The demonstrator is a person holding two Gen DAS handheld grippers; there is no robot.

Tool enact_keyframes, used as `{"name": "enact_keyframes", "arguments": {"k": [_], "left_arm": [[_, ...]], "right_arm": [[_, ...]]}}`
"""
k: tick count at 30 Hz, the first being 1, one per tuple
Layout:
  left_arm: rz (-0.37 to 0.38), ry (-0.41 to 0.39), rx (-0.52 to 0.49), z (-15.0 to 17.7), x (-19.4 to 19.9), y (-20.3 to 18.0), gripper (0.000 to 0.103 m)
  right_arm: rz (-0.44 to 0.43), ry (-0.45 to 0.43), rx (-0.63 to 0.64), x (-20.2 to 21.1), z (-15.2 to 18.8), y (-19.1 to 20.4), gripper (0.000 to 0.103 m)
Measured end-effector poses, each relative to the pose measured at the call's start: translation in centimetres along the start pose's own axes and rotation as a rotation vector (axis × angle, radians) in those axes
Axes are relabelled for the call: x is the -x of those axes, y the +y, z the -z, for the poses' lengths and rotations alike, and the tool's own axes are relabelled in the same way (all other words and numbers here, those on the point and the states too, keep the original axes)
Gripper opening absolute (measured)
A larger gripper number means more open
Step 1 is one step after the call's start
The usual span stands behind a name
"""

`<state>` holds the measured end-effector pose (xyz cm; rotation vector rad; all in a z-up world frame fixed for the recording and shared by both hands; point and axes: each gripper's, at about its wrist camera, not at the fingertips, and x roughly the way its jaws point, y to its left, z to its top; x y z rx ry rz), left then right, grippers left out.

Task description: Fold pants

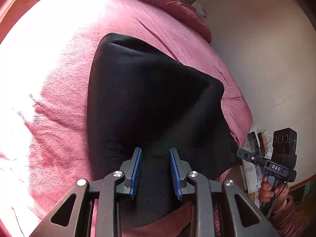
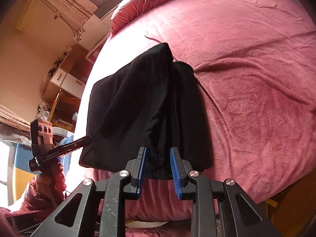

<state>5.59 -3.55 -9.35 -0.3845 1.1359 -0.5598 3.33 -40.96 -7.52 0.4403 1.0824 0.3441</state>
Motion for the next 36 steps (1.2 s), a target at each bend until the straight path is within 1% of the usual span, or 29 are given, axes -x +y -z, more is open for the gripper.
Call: {"name": "enact_keyframes", "arguments": {"k": [2, 6, 7, 8, 11, 13, 14, 15, 16, 17, 18, 19, 21, 24, 26, 27, 29, 33, 34, 35, 36], "left_arm": [[-0.004, -0.008, -0.008, 0.1, 0.7, -0.3, 0.028], [-0.009, -0.013, -0.033, 0.5, 1.2, -0.7, 0.028], [-0.012, -0.013, -0.041, 0.6, 1.2, -0.8, 0.028], [-0.016, -0.014, -0.051, 0.8, 1.3, -1.1, 0.028], [-0.005, -0.038, -0.101, 1.2, 2.3, -2.0, 0.028], [0.004, -0.036, -0.146, 1.6, 2.5, -2.8, 0.028], [-0.008, -0.013, -0.157, 1.8, 2.0, -2.9, 0.028], [-0.018, 0.027, -0.155, 2.0, 1.0, -2.9, 0.028], [-0.026, 0.068, -0.150, 2.3, -0.1, -2.7, 0.028], [-0.046, 0.087, -0.152, 2.6, -0.9, -2.5, 0.028], [-0.054, 0.077, -0.146, 2.8, -1.2, -2.3, 0.028], [-0.046, 0.065, -0.130, 2.8, -1.1, -2.2, 0.028], [-0.030, 0.068, -0.105, 2.6, -0.8, -2.0, 0.028], [-0.023, 0.032, -0.114, 2.1, 0.5, -2.0, 0.028], [-0.031, -0.006, -0.123, 1.6, 1.4, -2.0, 0.028], [-0.039, -0.030, -0.124, 1.3, 2.0, -1.9, 0.028], [-0.040, -0.077, -0.121, 0.2, 3.0, -1.9, 0.029], [-0.061, -0.143, -0.115, -2.5, 4.2, -1.7, 0.030], [-0.069, -0.153, -0.110, -3.2, 4.2, -1.6, 0.030], [-0.082, -0.162, -0.100, -3.8, 4.3, -1.4, 0.030], [-0.092, -0.169, -0.091, -4.5, 4.2, -1.3, 0.030]], "right_arm": [[0.015, 0.005, 0.032, -0.5, -0.4, 0.8, 0.026], [0.096, 0.045, 0.119, -1.9, -0.4, 2.1, 0.025], [0.119, 0.053, 0.143, -2.1, -0.3, 2.3, 0.015], [0.124, 0.057, 0.163, -2.0, -0.1, 2.5, 0.008], [0.175, 0.046, 0.227, -0.5, 0.4, 3.1, 0.007], [0.200, 0.059, 0.217, -0.3, 0.8, 2.3, 0.007], [0.217, 0.071, 0.206, -0.7, 0.9, 1.8, 0.007], [0.229, 0.087, 0.188, -1.4, 1.2, 1.0, 0.007], [0.232, 0.102, 0.165, -2.2, 1.3, 0.2, 0.007], [0.222, 0.105, 0.141, -2.7, 1.4, -0.3, 0.007], [0.213, 0.098, 0.128, -2.9, 1.5, -0.6, 0.007], [0.208, 0.091, 0.123, -2.8, 1.6, -0.9, 0.007], [0.194, 0.086, 0.117, -2.4, 1.6, -1.1, 0.007], [0.177, 0.083, 0.113, -1.4, 1.6, -1.2, 0.007], [0.168, 0.068, 0.107, -0.3, 1.2, -1.3, 0.016], [0.188, 0.047, 0.117, 0.4, 0.9, -1.0, 0.019], [0.210, 0.004, 0.138, 1.5, 0.2, -0.2, 0.033], [0.169, -0.078, 0.164, 2.7, -2.4, 2.2, 0.035], [0.167, -0.092, 0.174, 2.5, -3.0, 3.0, 0.039], [0.163, -0.101, 0.179, 2.1, -3.7, 3.8, 0.046], [0.163, -0.107, 0.177, 1.7, -4.3, 4.3, 0.050]]}}
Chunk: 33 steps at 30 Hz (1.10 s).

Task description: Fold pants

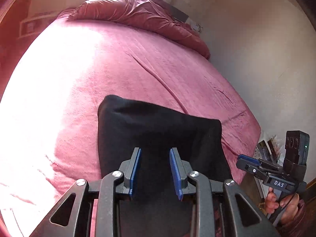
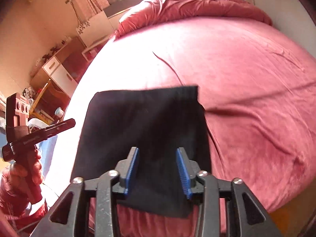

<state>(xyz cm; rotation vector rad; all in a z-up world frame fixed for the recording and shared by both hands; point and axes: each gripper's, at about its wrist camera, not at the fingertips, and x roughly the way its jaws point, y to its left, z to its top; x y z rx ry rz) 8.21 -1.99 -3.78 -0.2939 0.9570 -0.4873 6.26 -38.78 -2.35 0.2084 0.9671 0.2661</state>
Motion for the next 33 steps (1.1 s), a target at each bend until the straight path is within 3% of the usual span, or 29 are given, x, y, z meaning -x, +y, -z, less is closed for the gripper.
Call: {"name": "enact_keyframes", "arguments": {"k": [1, 8, 13, 17, 25, 33], "left_arm": [[-0.008, -0.003, 0.007, -0.6, -0.2, 0.2, 0.030], [-0.154, 0.030, -0.007, -2.7, -3.1, 0.2, 0.030], [-0.272, 0.087, -0.046, -0.7, -6.1, 0.0, 0.030], [-0.331, 0.054, -0.071, 0.7, -7.7, -0.8, 0.030], [-0.395, -0.034, -0.111, 2.2, -9.6, -2.4, 0.030], [-0.391, -0.033, -0.113, 1.8, -9.3, -2.4, 0.030]], "right_arm": [[0.008, -0.001, -0.004, -0.7, -1.0, 0.4, 0.056], [0.125, 0.070, 0.012, -5.7, -2.4, 0.8, 0.056], [0.206, 0.111, 0.038, -7.5, -0.6, -0.7, 0.056], [0.206, 0.104, 0.039, -8.5, -0.1, -1.3, 0.056], [0.202, -0.024, 0.066, -9.1, 1.6, -1.8, 0.060], [0.190, -0.043, 0.058, -8.2, 1.9, -1.7, 0.061]]}}
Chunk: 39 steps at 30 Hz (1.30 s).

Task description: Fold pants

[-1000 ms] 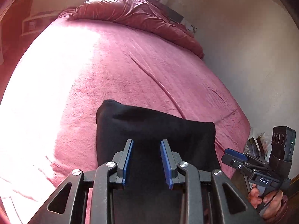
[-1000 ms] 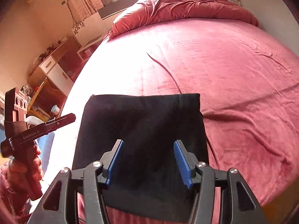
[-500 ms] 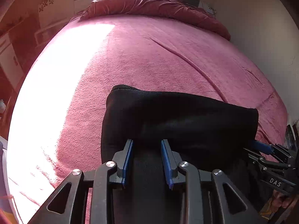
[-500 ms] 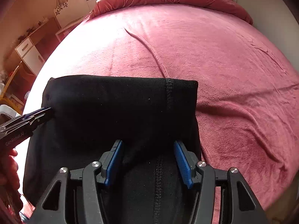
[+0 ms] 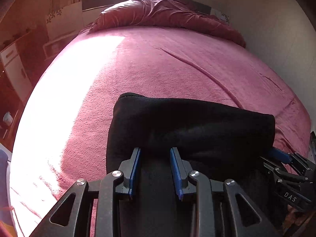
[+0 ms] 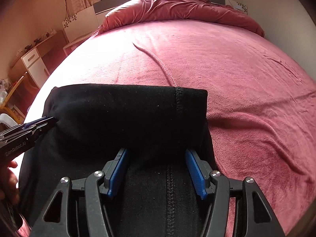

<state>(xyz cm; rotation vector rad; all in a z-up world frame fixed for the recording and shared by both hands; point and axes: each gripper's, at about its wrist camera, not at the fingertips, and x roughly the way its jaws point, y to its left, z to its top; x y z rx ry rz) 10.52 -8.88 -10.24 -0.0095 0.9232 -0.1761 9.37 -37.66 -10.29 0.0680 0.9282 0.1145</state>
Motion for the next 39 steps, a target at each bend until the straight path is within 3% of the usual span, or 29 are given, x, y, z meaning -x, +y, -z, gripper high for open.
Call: {"name": "enact_keyframes", "arguments": {"k": [8, 13, 16, 22, 24, 30, 36, 39], "left_arm": [[0.021, 0.006, 0.021, -0.3, 1.2, 0.8, 0.038], [0.033, 0.006, 0.034, -0.1, 2.2, 1.0, 0.057], [0.039, 0.006, 0.053, 0.3, 3.0, 1.8, 0.062], [0.080, 0.042, 0.179, 2.3, 4.5, 5.9, 0.065], [0.128, 0.057, 0.227, 3.2, 4.9, 7.5, 0.069], [0.375, 0.147, 0.322, 5.6, 4.3, 10.2, 0.072], [0.458, 0.206, 0.344, 6.3, 3.1, 9.4, 0.070], [0.487, 0.251, 0.334, 6.1, 2.0, 8.3, 0.068]], "right_arm": [[-0.028, 0.025, -0.010, 0.0, -0.9, -0.2, 0.068], [-0.005, 0.037, -0.045, 0.7, -0.9, -0.6, 0.076], [-0.012, 0.046, -0.086, 1.1, -0.6, -1.6, 0.076], [-0.038, 0.083, -0.132, 2.0, 0.8, -3.1, 0.078], [-0.080, 0.106, -0.161, 2.0, 1.5, -3.7, 0.078], [-0.211, 0.170, -0.267, 0.7, 2.4, -5.9, 0.087], [-0.301, 0.187, -0.290, -0.6, 2.9, -6.7, 0.088], [-0.329, 0.193, -0.283, -0.9, 3.0, -6.5, 0.079]]}}
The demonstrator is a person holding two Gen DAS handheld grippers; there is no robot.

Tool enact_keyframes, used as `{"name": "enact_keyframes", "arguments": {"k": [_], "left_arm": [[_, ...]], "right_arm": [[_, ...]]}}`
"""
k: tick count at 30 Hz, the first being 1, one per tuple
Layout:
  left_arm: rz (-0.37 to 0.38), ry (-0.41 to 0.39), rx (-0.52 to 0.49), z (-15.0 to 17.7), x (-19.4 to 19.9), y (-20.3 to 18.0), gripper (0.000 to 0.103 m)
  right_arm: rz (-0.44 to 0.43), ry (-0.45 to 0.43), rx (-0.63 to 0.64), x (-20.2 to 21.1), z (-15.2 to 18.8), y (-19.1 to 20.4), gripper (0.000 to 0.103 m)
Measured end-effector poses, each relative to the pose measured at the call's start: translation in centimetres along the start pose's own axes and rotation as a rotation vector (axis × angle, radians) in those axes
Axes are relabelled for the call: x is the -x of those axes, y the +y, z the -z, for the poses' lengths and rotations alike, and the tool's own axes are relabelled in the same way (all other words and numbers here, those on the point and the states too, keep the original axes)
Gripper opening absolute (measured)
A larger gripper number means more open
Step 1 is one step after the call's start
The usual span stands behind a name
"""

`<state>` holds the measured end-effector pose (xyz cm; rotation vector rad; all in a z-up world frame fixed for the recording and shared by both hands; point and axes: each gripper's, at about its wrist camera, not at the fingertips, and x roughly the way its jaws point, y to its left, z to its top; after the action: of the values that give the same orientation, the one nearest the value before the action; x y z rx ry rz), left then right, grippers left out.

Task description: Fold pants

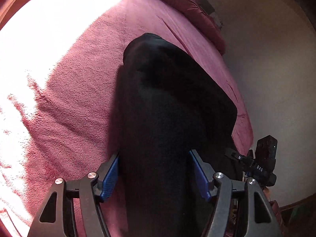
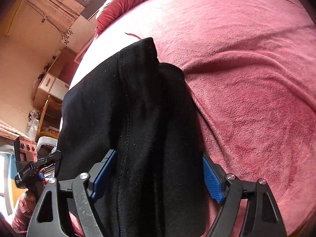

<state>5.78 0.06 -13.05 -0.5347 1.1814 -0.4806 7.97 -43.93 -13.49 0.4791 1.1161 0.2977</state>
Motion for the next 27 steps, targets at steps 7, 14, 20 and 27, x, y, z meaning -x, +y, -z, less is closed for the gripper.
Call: {"name": "enact_keyframes", "arguments": {"k": [7, 14, 20, 27], "left_arm": [[0.039, 0.009, -0.034, -0.8, -0.4, -0.4, 0.043], [0.099, -0.072, -0.096, -0.8, 3.9, -1.5, 0.035], [0.051, -0.172, -0.123, -4.7, 8.1, -0.4, 0.035], [-0.054, -0.209, -0.082, -11.5, 8.8, 2.2, 0.036]], "right_arm": [[0.003, 0.008, 0.056, 0.4, -0.2, 2.1, 0.048], [-0.020, -0.019, 0.143, 2.0, -1.5, 6.1, 0.042], [-0.075, -0.036, 0.216, -0.4, -6.3, 10.9, 0.042], [-0.087, -0.026, 0.250, -5.8, -13.0, 15.5, 0.042]]}}
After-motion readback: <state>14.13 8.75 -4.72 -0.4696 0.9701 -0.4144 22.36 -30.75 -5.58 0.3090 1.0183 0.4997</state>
